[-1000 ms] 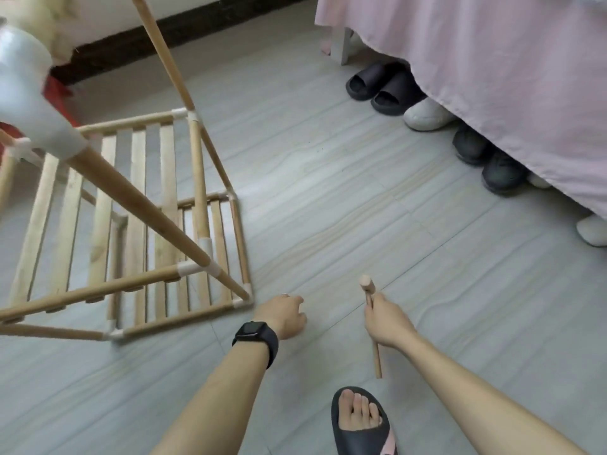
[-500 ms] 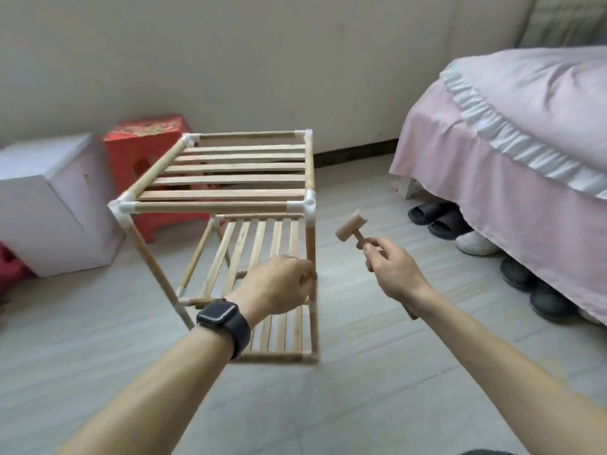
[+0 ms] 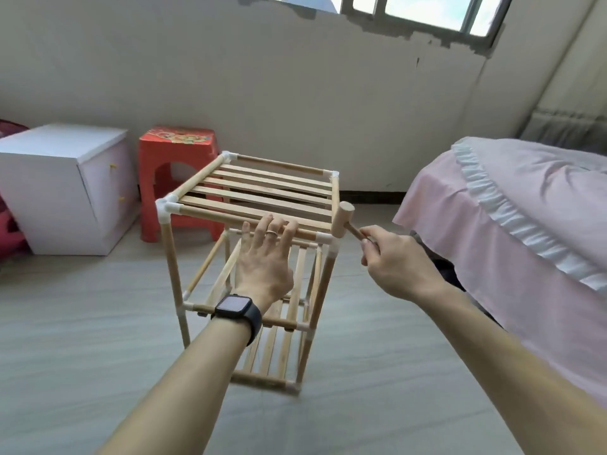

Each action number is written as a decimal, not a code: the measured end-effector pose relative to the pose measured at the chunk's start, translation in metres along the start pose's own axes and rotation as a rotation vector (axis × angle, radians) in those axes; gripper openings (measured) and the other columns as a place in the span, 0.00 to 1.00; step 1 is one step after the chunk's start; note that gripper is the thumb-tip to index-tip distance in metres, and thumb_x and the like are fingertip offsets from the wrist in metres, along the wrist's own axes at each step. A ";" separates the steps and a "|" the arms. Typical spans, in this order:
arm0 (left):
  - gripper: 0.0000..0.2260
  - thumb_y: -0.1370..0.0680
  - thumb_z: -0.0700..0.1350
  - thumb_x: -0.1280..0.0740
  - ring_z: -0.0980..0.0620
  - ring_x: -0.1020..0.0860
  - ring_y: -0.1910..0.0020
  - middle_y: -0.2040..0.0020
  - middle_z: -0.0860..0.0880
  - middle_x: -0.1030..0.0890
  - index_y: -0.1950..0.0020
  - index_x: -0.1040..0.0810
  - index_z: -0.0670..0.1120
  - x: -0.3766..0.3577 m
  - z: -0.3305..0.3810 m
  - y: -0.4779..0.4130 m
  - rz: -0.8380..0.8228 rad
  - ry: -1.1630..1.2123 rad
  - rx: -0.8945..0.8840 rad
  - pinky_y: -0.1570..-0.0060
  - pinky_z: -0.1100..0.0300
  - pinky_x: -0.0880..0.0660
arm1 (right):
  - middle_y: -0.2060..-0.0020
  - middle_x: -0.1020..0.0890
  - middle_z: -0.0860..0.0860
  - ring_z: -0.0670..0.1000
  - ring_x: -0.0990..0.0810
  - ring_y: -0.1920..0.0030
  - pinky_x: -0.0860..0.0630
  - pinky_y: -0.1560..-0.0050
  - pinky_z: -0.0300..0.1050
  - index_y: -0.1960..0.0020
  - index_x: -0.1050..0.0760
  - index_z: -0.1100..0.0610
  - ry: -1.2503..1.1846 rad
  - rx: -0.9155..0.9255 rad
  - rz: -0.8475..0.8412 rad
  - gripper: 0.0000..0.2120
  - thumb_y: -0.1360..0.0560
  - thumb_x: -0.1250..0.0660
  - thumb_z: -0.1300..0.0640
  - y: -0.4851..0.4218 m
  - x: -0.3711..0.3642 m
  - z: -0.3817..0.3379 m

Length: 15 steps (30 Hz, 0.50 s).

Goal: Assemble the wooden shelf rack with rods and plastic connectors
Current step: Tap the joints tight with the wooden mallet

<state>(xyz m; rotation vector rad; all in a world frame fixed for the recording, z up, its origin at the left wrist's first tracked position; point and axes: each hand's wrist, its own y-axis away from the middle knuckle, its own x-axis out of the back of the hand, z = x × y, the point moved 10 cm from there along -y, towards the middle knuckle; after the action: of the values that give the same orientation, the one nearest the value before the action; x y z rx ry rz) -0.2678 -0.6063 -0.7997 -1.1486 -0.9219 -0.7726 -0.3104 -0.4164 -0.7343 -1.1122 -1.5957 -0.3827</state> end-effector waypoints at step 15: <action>0.43 0.26 0.40 0.36 0.47 0.60 0.20 0.23 0.50 0.53 0.21 0.60 0.55 -0.006 -0.004 -0.001 0.016 -0.066 -0.030 0.23 0.40 0.64 | 0.62 0.20 0.49 0.55 0.21 0.61 0.28 0.59 0.48 0.31 0.27 0.51 -0.029 0.103 0.301 0.15 0.15 0.45 0.53 -0.012 0.050 -0.004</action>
<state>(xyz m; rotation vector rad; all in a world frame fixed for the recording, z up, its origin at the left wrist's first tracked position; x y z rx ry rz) -0.2705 -0.6101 -0.8048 -1.2123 -0.9580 -0.7416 -0.3160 -0.4025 -0.6845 -1.2597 -1.4278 -0.0846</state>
